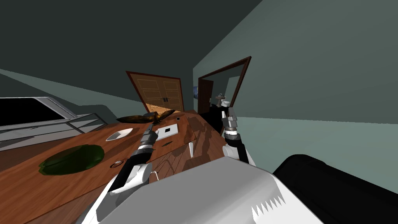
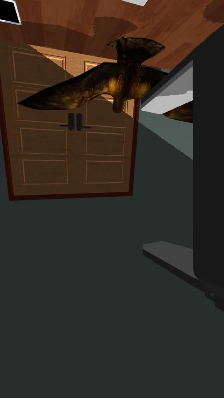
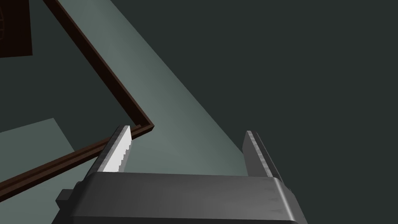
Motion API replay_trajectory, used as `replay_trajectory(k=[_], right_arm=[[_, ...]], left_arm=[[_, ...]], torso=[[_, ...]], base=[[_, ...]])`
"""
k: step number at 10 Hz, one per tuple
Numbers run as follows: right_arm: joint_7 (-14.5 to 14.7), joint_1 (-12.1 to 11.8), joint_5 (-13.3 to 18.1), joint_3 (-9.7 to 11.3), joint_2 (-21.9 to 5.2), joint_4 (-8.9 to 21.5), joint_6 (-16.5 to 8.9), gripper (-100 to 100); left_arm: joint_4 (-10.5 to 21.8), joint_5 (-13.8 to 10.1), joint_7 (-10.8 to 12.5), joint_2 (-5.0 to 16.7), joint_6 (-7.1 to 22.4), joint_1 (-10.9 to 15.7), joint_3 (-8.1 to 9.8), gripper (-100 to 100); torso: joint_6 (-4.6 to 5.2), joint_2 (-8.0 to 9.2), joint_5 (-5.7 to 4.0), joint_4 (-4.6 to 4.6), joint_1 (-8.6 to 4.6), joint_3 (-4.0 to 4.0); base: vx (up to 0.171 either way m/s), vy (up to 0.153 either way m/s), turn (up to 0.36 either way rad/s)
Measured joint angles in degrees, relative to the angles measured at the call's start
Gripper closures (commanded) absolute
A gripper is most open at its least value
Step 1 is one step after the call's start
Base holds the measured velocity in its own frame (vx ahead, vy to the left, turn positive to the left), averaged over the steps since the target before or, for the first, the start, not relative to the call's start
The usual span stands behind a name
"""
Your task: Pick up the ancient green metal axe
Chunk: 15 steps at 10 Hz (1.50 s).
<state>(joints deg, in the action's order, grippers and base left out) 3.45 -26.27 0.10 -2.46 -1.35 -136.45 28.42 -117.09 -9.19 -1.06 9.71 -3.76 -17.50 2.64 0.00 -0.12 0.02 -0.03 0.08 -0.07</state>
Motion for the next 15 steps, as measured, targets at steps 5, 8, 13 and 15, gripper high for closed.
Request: replay_trajectory(k=[5, 8, 13, 15], right_arm=[[0.0, 0.0, 0.0, 0.0, 0.0, 0.0, 0.0, 0], [0.0, 0.0, 0.0, 0.0, 0.0, 0.0, 0.0, 0], [0.0, 0.0, 0.0, 0.0, 0.0, 0.0, 0.0, 0], [0.0, 0.0, 0.0, 0.0, 0.0, 0.0, 0.0, 0]], left_arm=[[3.9, -1.4, 2.8, 1.1, 6.4, 2.2, 0.24, -100], [7.0, -2.2, 4.4, 1.1, 11.0, 4.6, 0.34, -100], [13.1, -3.3, 7.5, 0.8, 19.0, 8.2, 0.24, -100], [15.4, -4.5, 8.9, 1.7, 21.3, 9.2, 0.29, -100]], torso=[[-0.02, 0.05, -0.01, 0.01, -0.02, 0.03], [-0.01, 0.02, -0.01, 0.01, -0.02, 0.01], [-0.01, 0.02, -0.01, 0.0, -0.03, 0.01], [-0.02, 0.04, -0.01, 0.01, -0.02, 0.02]], base=[[0.019, 0.017, -0.028], [0.021, 0.019, -0.039], [0.02, 0.02, -0.028], [0.016, 0.017, -0.027]])
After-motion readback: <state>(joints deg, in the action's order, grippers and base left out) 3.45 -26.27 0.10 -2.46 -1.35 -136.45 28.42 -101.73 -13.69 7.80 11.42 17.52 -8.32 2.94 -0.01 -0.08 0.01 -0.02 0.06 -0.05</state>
